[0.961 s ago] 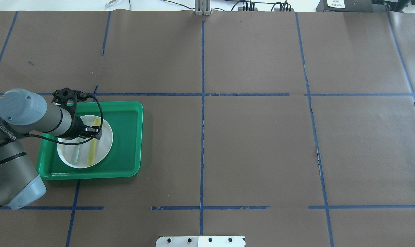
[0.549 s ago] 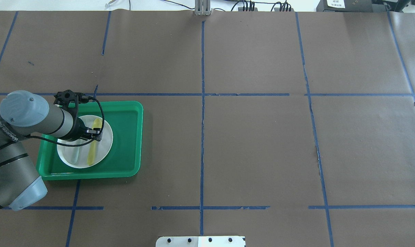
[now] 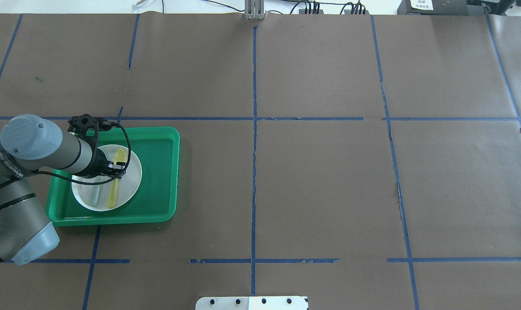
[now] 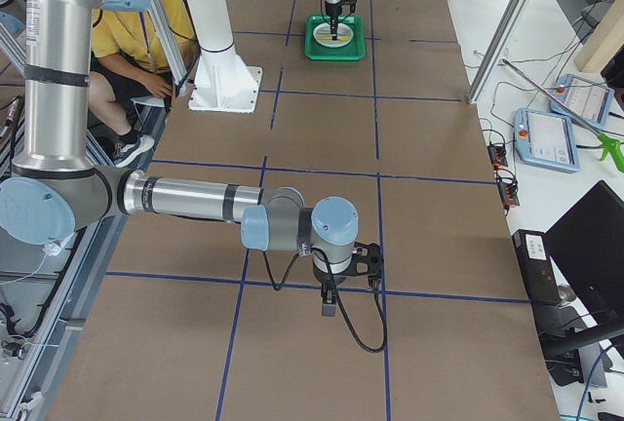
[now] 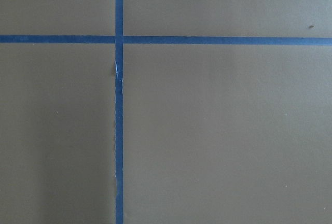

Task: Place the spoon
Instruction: 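Carry the yellow spoon off the plate and lower it onto the tray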

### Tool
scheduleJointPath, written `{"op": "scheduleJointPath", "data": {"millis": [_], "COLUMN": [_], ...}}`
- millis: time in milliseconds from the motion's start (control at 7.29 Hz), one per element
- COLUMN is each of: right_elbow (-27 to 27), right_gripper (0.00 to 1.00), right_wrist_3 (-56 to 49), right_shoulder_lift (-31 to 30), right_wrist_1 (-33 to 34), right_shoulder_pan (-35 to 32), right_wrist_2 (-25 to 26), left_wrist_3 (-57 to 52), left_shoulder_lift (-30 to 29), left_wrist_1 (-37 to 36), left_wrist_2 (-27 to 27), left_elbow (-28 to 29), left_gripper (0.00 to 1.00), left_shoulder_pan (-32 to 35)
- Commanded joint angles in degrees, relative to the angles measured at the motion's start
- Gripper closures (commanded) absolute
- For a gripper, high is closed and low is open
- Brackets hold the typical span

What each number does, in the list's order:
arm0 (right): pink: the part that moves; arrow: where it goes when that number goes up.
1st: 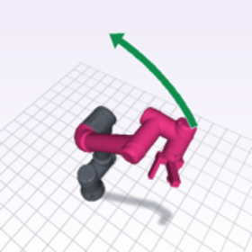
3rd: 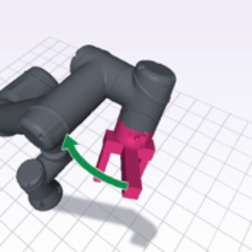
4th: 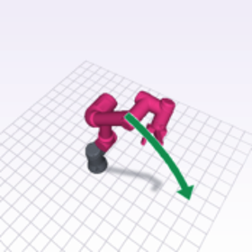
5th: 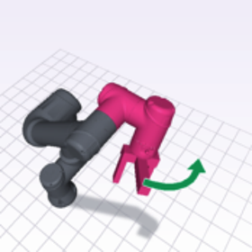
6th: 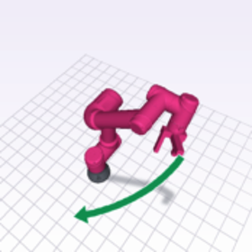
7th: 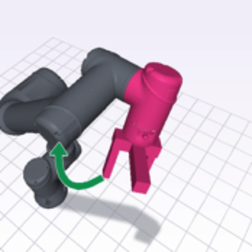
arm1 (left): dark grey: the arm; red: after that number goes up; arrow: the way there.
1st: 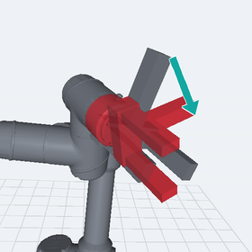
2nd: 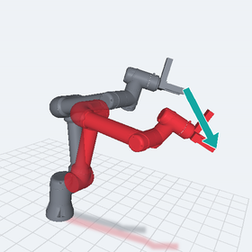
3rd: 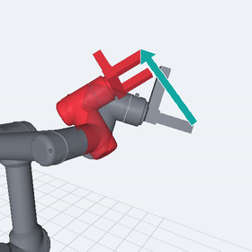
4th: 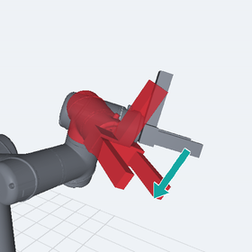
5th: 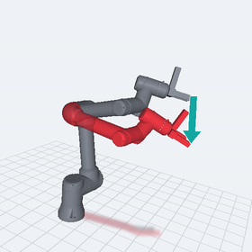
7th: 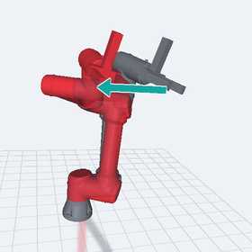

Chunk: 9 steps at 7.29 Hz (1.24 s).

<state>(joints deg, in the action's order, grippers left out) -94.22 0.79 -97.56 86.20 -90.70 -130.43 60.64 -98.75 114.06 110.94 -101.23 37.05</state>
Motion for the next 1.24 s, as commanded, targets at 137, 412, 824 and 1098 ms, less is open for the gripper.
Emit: {"op": "scheduleJointPath", "data": {"millis": [137, 412, 824, 1098], "right_elbow": [0.00, 0.00, 0.00, 0.00], "right_gripper": [0.00, 0.00, 0.00, 0.00], "right_wrist_3": [0.00, 0.00, 0.00, 0.00], "right_shoulder_lift": [0.00, 0.00, 0.00, 0.00], "right_wrist_1": [0.02, 0.02, -0.06, -0.06], "right_shoulder_pan": [0.00, 0.00, 0.00, 0.00], "right_wrist_2": [0.00, 0.00, 0.00, 0.00], "left_wrist_3": [0.00, 6.63, 11.17, 10.55], "left_shoulder_lift": [0.05, -6.76, -11.91, -11.56], "left_wrist_1": [-2.68, -9.18, -9.56, -9.56], "left_wrist_2": [1.20, 1.03, 0.42, -0.37], "left_elbow": [-4.31, -4.26, 0.77, -0.02], "left_gripper": [1.00, 1.00, 0.77, 0.00], "left_shoulder_pan": [1.09, 0.40, -3.38, -3.13]}}
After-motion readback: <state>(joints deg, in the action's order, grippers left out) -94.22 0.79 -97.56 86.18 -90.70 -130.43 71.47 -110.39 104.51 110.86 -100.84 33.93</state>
